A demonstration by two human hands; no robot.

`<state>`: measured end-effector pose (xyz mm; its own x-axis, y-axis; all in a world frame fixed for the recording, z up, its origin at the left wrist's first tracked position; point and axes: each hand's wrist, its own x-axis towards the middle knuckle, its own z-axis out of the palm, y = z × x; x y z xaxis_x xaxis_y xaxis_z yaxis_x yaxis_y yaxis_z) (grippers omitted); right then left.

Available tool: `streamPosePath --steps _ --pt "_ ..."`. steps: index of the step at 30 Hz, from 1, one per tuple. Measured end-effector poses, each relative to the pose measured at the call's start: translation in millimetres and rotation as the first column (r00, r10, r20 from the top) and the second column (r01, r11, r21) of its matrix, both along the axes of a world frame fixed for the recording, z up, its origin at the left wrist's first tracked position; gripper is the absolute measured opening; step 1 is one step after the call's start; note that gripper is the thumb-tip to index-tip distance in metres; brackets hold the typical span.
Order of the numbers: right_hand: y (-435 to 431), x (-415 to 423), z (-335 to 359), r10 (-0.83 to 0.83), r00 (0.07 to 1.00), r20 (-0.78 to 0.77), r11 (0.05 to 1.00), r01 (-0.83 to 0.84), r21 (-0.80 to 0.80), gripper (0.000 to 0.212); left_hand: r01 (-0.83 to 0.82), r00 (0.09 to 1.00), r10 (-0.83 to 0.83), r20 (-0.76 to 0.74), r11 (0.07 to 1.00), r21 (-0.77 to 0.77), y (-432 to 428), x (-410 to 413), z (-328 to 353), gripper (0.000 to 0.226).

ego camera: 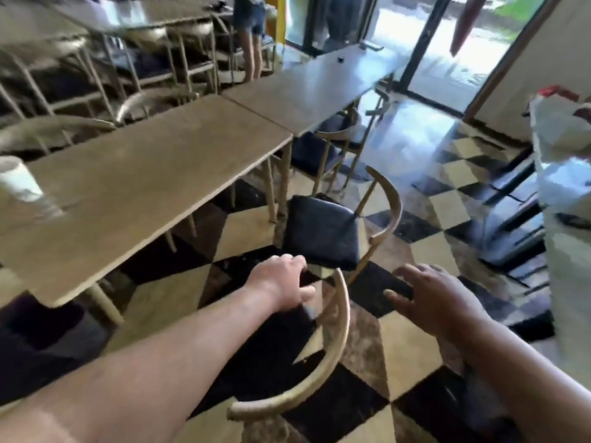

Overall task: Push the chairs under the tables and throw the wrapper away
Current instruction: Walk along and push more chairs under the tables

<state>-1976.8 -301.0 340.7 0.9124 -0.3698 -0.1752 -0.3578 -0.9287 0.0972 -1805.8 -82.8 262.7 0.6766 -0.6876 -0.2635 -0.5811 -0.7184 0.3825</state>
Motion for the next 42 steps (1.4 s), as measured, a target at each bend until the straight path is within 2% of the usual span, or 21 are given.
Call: streamPosePath --steps 3,8,13,17,20,23,26,28,31,33,36,39,42 --pt "-9 61 -18 0.193 0.981 0.022 0.978 -0.194 0.078 0.057 -0.216 0.976 0.216 0.017 0.974 0.065 26 15 -15 0.056" --pt "-29 128 -53 0.440 0.891 0.113 0.862 -0.454 0.226 0.073 -0.512 0.859 0.509 0.058 0.856 0.076 40 -6 -20 0.056" --pt "-57 154 -79 0.660 0.750 0.048 0.720 -0.649 0.245 0.056 -0.722 0.691 0.720 0.063 0.684 0.109 26 -63 -37 0.052" --pt "-62 164 -110 0.714 0.700 0.017 0.651 -0.671 0.355 0.073 -0.815 0.570 0.822 0.021 0.561 0.145 13 -111 -61 0.051" --pt "-57 161 -149 0.792 0.609 -0.045 0.573 -0.716 0.399 0.071 -0.830 0.524 0.852 -0.017 0.515 0.213 5 -141 -94 0.053" --pt "-54 153 -197 0.863 0.481 -0.156 0.500 -0.764 0.408 0.064 -0.837 0.483 0.868 -0.113 0.495 0.232 -7 -161 -133 0.057" --pt "-56 145 -242 0.878 0.384 -0.287 0.478 -0.751 0.456 0.069 -0.817 0.460 0.850 -0.257 0.518 0.252 -25 -174 -176 0.063" --pt "-60 139 -268 0.865 0.314 -0.391 0.485 -0.722 0.493 0.073 -0.782 0.467 0.812 -0.350 0.564 0.266 -35 -178 -200 0.072" --pt "-70 135 -299 0.836 0.160 -0.525 0.441 -0.766 0.467 0.073 -0.652 0.604 0.723 -0.337 0.690 0.314 -43 -177 -229 0.079" --pt "-75 136 -315 0.826 0.096 -0.556 0.380 -0.824 0.421 0.056 -0.548 0.699 0.649 -0.300 0.756 0.359 -41 -171 -246 0.068" --pt "-75 144 -330 0.824 0.041 -0.564 0.313 -0.863 0.396 0.034 -0.407 0.769 0.559 -0.310 0.802 0.437 -31 -161 -261 0.048" --pt "-75 157 -338 0.825 0.010 -0.564 0.275 -0.881 0.386 0.031 -0.363 0.794 0.520 -0.314 0.820 0.442 -24 -147 -267 0.043" --pt "-70 179 -341 0.834 0.039 -0.551 0.279 -0.891 0.359 0.034 -0.367 0.811 0.507 -0.291 0.829 0.423 -16 -127 -270 0.037"
